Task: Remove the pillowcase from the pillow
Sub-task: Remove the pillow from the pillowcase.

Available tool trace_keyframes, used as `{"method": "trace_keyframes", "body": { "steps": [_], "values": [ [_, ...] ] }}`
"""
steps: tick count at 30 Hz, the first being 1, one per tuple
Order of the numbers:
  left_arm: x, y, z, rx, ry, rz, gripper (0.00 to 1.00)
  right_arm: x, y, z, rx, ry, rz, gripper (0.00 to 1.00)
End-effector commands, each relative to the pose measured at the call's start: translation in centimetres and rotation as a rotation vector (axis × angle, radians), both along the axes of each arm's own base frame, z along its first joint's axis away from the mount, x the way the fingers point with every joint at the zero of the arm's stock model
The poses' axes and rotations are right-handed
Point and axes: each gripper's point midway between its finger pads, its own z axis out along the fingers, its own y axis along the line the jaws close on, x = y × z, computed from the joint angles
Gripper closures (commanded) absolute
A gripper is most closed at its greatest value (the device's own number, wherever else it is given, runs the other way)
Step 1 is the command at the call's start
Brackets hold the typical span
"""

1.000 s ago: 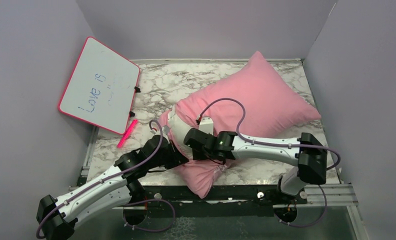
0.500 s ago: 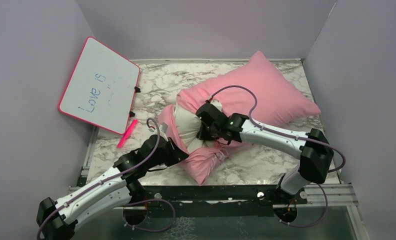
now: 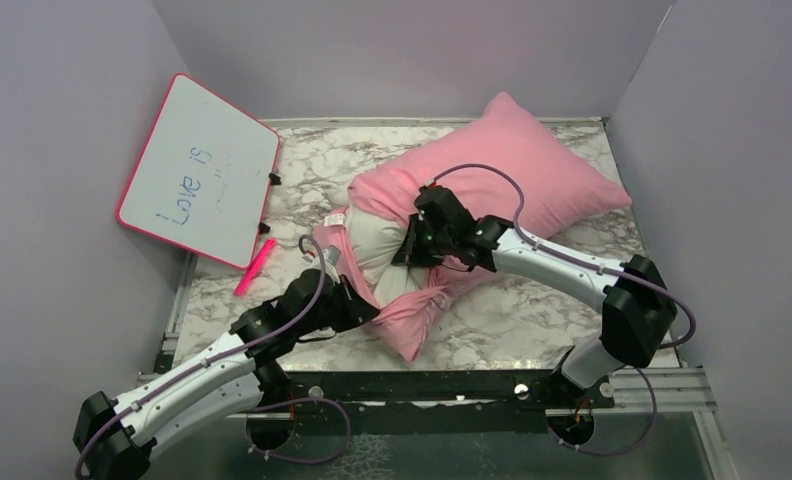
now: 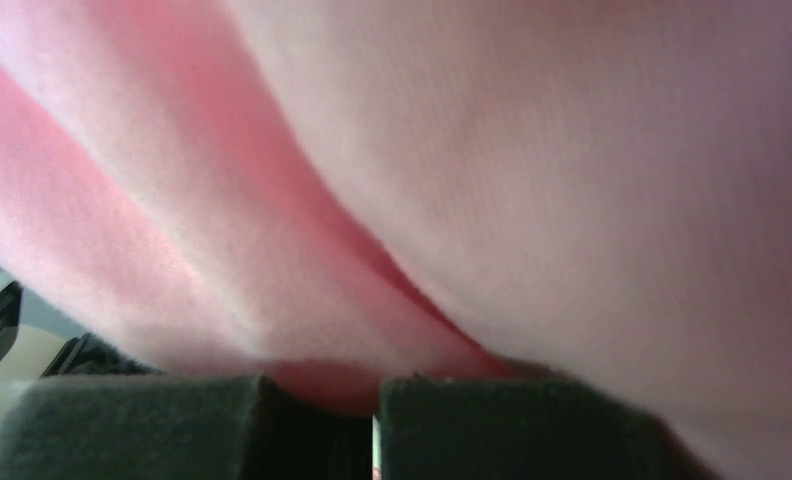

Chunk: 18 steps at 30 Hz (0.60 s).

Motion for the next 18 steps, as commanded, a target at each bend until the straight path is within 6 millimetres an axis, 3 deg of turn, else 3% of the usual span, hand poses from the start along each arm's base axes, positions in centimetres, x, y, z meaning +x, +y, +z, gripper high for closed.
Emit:
{"method": "trace_keyframes", "body": {
  "steps": [1,5,9,13,16,18],
  "values": [
    [-5.3,1.7,-4.7,0.201,0.210,-0.197,1.00,5.0,3.2,11.3,0.410,-0.264,-0.030,0.99],
    [-5.2,1.6,-6.1,0.330,0.219,-0.226,1.00,4.2,4.5,17.1,0.543,-0.330,0.053,0.99],
    [-4.7,1.7,-6.7,0.420,0.182,-0.204,1.00,5.1,3.4,19.2,0.504,-0.401,0.012,1.00],
    [-4.2,2.6,-7.4,0.437,0.174,-0.129,1.00,5.3,1.5,16.3,0.355,-0.376,-0.038,0.99],
    [-4.0,2.7,-6.8,0.388,0.161,-0.091,1.00,3.9,0.4,11.5,0.203,-0.295,0.025,0.99],
    [-3.6,2.6,-5.5,0.327,0.125,-0.059,1.00,1.9,-0.4,7.7,0.122,-0.202,0.087,0.99]
  ]
}}
